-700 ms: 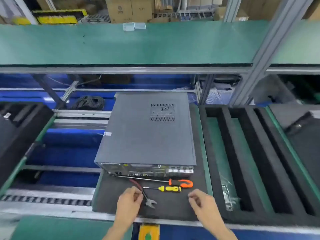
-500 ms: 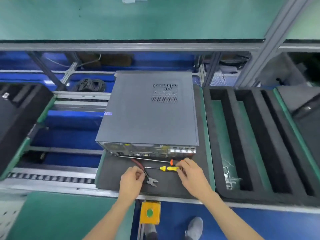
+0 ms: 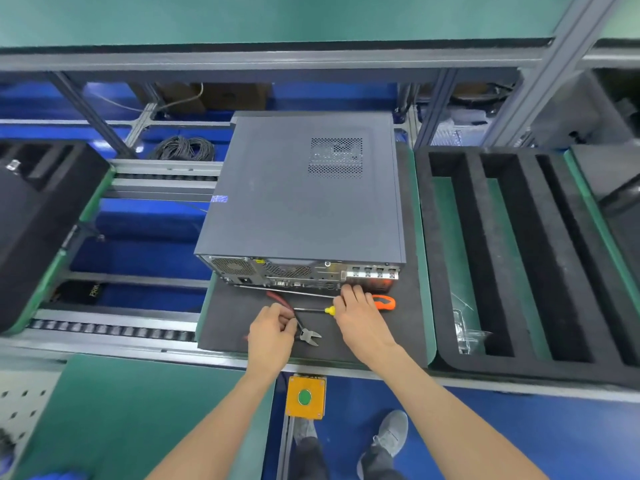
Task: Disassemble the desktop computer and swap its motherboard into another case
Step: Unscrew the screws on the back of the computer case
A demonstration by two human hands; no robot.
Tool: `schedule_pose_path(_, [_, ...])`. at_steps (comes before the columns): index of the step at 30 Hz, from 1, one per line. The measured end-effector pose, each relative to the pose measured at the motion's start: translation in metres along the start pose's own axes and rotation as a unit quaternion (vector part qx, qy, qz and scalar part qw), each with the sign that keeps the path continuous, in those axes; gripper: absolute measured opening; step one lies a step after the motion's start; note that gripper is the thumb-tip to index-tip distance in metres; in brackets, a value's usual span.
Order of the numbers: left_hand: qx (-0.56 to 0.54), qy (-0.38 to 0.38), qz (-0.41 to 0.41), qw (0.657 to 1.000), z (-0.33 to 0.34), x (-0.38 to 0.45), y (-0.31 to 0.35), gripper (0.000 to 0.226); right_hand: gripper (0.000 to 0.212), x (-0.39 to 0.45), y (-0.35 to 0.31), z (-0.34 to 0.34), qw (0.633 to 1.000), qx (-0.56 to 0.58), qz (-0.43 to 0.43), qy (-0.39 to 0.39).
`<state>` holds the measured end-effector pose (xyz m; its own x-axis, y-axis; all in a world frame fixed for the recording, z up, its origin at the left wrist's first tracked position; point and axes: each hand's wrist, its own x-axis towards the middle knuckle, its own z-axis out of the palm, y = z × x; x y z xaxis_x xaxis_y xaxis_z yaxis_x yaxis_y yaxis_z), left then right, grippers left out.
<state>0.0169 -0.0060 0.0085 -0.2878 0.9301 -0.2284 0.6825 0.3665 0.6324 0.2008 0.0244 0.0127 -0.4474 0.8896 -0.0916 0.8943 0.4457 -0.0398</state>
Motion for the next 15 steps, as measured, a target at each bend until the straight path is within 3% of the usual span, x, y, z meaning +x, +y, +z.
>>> schedule_pose_path(4, [-0.07,0.017,0.014,0.997,0.003,-0.005,0.019,0.006,0.028,-0.01,0.001,-0.003,0.998,0.049,0.023,0.01])
schedule_pose_path(7, [-0.167,0.019,-0.021,0.986,0.006,-0.006,0.041,0.01,0.024,-0.018,0.004,-0.004,0.993,0.11,0.042,0.016])
schedule_pose_path(11, [-0.307,0.082,-0.095,0.943,0.011,-0.008,0.065,0.005,0.026,-0.022,0.007,-0.009,0.981,0.185,0.06,0.017])
schedule_pose_path(15, [-0.404,0.091,-0.14,0.899,0.013,-0.008,0.078,0.016,0.023,-0.024,0.007,-0.02,0.962,0.265,0.067,-0.011])
